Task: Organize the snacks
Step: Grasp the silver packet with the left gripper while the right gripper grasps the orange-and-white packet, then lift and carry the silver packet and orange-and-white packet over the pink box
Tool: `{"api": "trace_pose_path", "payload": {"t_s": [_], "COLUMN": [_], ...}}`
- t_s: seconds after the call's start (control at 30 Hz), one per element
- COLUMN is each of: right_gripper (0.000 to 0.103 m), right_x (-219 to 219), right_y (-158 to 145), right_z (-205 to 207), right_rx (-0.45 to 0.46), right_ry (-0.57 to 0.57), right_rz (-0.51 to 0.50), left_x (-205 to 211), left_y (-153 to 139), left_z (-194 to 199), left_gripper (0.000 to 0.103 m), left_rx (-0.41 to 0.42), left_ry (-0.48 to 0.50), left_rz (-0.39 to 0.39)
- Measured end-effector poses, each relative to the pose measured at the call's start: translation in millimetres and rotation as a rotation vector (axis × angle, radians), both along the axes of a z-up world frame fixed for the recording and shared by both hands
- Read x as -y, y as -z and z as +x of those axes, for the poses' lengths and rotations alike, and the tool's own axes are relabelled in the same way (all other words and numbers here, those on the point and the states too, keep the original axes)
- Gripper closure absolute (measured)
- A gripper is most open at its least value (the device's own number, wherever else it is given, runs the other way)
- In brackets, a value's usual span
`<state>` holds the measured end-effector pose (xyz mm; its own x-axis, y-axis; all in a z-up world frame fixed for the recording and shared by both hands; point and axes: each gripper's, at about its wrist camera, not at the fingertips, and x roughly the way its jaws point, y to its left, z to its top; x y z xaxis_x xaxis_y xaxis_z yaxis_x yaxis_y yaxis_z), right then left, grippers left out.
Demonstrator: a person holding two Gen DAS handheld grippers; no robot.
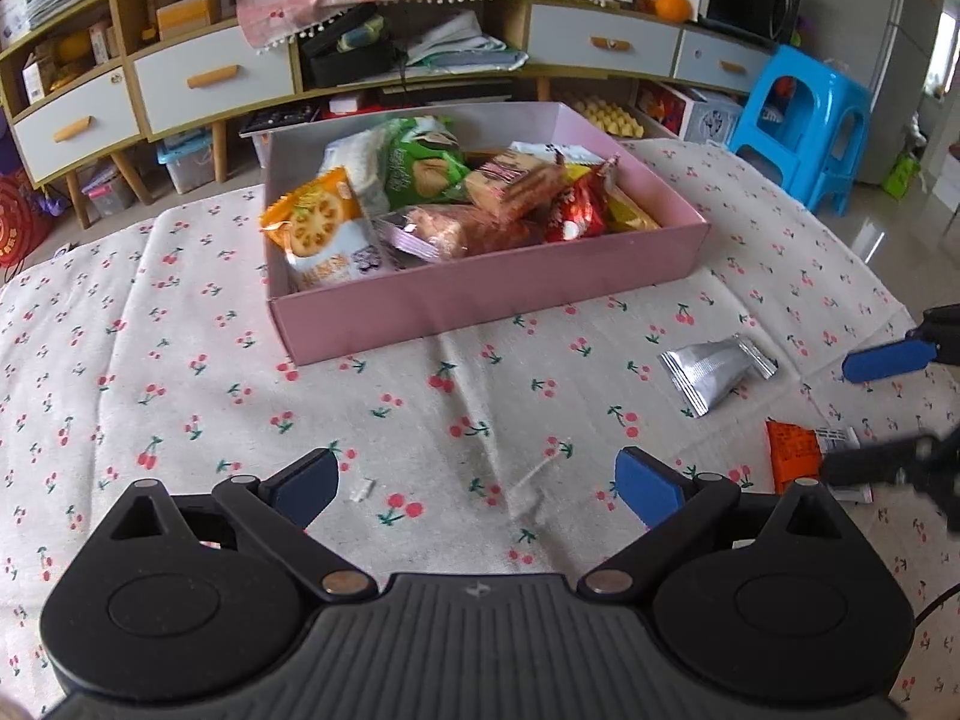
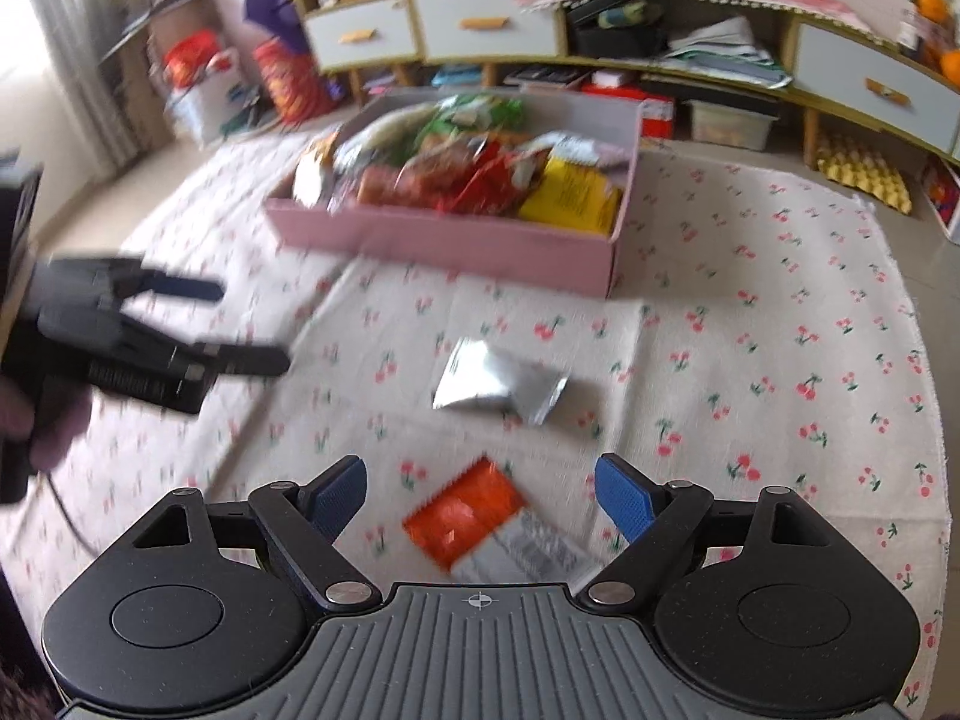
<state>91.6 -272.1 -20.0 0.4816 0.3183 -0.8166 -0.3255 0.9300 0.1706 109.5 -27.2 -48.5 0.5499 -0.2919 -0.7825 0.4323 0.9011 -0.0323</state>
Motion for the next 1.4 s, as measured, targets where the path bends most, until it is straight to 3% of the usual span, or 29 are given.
{"api": "trace_pose_path", "payload": {"t_s": [0.23,0.4,0.5,0.57,0.67,1.03,1.23,1.4], "right_gripper": [0.018,0.022,0.037,0.054,0.061,0.062,0.060,0.053], "right_x": [-9.4,-7.2,-5.1,-5.7,-6.2,29.2,42.3,38.2], "right_y": [22.1,30.3,30.1,28.7,27.5,27.4,29.2,29.6], "right_z": [-16.1,-20.9,-20.5,-20.2,-20.8,-14.2,-14.5,-14.4], "right_rx": [0.001,0.043,0.054,0.064,0.074,0.046,0.044,0.054], "right_ry": [-0.137,-0.161,-0.175,-0.185,-0.208,-0.127,-0.097,-0.105], "right_rz": [-0.098,-0.143,-0.120,-0.109,-0.102,-0.081,-0.062,-0.077], "left_x": [23.4,40.3,50.3,56.2,62.5,84.1,94.9,102.4], "left_y": [7.0,11.8,15.5,17.7,20.2,23.6,23.6,23.0], "left_z": [1.0,1.7,0.9,0.4,-0.2,4.2,1.1,-4.9], "left_gripper": [0.004,0.004,0.005,0.005,0.007,0.020,0.034,0.056], "left_rx": [0.008,0.012,0.022,0.029,0.040,0.060,0.082,0.105], "left_ry": [0.052,0.094,0.132,0.158,0.190,0.236,0.263,0.298], "left_rz": [0.020,0.019,0.016,0.015,0.009,-0.043,-0.065,-0.046]}}
